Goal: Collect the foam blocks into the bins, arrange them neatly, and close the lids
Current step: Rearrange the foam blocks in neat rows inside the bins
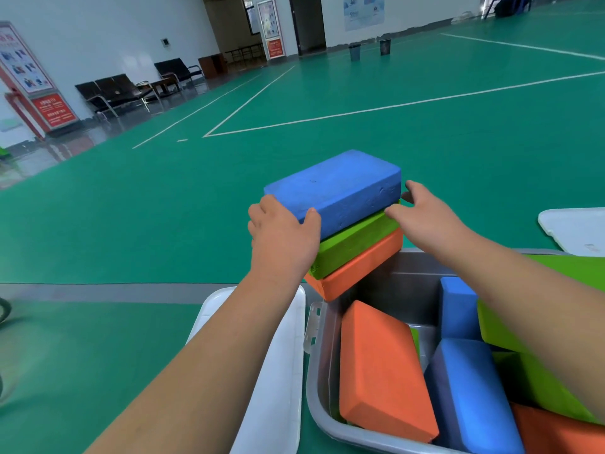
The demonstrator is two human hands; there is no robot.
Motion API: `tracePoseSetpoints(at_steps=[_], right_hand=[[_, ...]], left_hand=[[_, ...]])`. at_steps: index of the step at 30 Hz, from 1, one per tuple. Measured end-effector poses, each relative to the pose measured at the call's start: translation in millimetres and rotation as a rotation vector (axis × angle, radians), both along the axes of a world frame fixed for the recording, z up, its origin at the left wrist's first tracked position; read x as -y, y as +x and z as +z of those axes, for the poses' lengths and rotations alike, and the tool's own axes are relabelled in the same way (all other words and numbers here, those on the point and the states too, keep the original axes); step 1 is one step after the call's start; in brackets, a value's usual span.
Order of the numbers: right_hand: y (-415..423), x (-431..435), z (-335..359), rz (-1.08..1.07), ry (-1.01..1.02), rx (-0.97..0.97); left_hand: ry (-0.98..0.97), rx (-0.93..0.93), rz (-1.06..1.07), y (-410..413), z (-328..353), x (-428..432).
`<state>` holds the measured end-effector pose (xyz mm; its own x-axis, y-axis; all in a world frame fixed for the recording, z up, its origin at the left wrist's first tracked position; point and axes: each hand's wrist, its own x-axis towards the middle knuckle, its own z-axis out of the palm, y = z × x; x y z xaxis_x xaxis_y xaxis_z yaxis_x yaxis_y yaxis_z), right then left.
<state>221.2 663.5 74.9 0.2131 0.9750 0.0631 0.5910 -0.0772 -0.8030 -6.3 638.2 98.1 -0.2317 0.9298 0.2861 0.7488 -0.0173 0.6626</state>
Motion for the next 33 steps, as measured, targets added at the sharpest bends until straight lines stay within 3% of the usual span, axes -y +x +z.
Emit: tracePoseSetpoints(at_steps=[7,11,17,22,26,30,33], right_hand=[[25.2,23.8,13.5,-0.015,0.023,0.136],[59.9,36.3,19.5,-0.079,0.040,0.188],[129.6,62.7,18.3,-0.206,-0.028,0.200],[183.3,85.1,-4.0,-0.231,-0.225,0.337],[216.8,94.0,-22.5,-0.219,-0.319,0.425],[231.0,94.9,-32.1,-0.240,-0.401,0.515],[234.5,93.2,-33.5,-0.246,-0.403,0.438]], left_hand=[[0.288,-0.297,-0.200,44.5,5.0,8.7],[0.389,-0.327,-0.421,87.8,-2.6,17.2],[0.061,-0.317,-0.807,150.7,-34.0,32.9],[-0.420,-0.301,-0.819,184.2,-58.9,48.6],[-0.567,-0.358,-0.835,189.4,-69.7,50.4],[-0.720,-0.040,-0.898,193.4,-77.6,52.1],[-0.705,0.099,-0.858,191.4,-72.3,48.9]])
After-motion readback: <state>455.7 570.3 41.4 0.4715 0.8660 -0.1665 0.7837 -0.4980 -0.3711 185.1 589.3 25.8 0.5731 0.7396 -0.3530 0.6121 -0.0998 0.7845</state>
